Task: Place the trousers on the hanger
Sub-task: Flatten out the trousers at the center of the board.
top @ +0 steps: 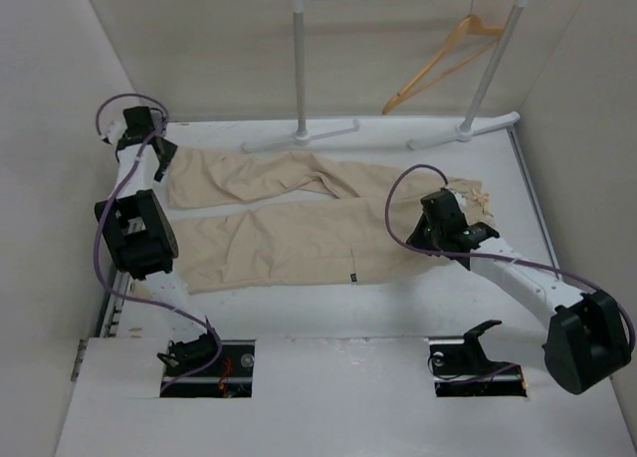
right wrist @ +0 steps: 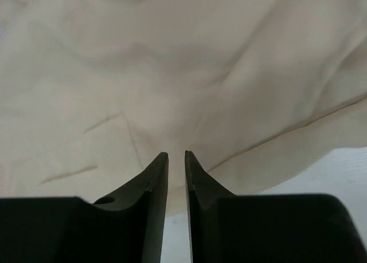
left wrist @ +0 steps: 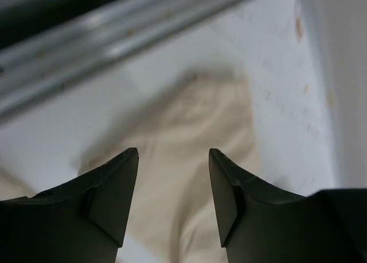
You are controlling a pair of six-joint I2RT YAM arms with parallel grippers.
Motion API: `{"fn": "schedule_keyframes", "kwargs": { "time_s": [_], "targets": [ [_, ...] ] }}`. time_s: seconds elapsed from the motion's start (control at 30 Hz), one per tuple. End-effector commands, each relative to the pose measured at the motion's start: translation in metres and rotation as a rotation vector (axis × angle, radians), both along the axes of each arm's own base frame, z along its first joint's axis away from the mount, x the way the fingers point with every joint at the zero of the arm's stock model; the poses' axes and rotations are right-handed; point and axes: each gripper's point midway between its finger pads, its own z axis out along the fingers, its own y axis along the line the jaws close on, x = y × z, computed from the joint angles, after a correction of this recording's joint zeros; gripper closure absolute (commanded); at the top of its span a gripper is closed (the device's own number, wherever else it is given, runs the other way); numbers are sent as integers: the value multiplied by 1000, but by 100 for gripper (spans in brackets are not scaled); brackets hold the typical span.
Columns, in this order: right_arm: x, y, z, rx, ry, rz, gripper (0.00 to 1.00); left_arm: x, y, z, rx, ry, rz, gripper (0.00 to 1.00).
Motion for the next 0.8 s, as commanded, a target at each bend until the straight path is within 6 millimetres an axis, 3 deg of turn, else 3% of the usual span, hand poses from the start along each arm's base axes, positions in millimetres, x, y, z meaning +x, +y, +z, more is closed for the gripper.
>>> {"fn": "schedule_keyframes", "kwargs": {
  "time_s": [0.0,0.1,0.17,0.23,0.27,0.37,0.5,0.57,0.63,0.77],
  "targets": [
    [-9,29,2,25,13,82,83,-28,-71,25,57,-25,-155,50],
    [-21,45,-7,32,42,145,80,-67,-95,-16,41,85,-193,51],
    [-27,51,-11,35,52,176,66,-83,-94,-31,48,121,-175,51],
    [-34,51,-17,37,61,182,43,-86,-84,-38,55,116,-144,51],
    [-37,50,-21,43,70,178,36,-86,-77,-42,46,119,-127,51],
    [-46,43,-33,73,100,131,31,-82,-66,-62,-14,143,-93,52],
    [-42,35,-52,104,137,65,27,-76,-63,-87,-60,172,-78,54],
    [-34,34,-60,104,143,37,28,-74,-61,-97,-65,191,-71,58],
    [-26,38,-63,121,125,26,38,-66,-56,-98,-60,171,-60,69],
    [-32,38,-81,115,189,-11,76,-57,-35,-92,-46,119,-3,89]
  ]
}}
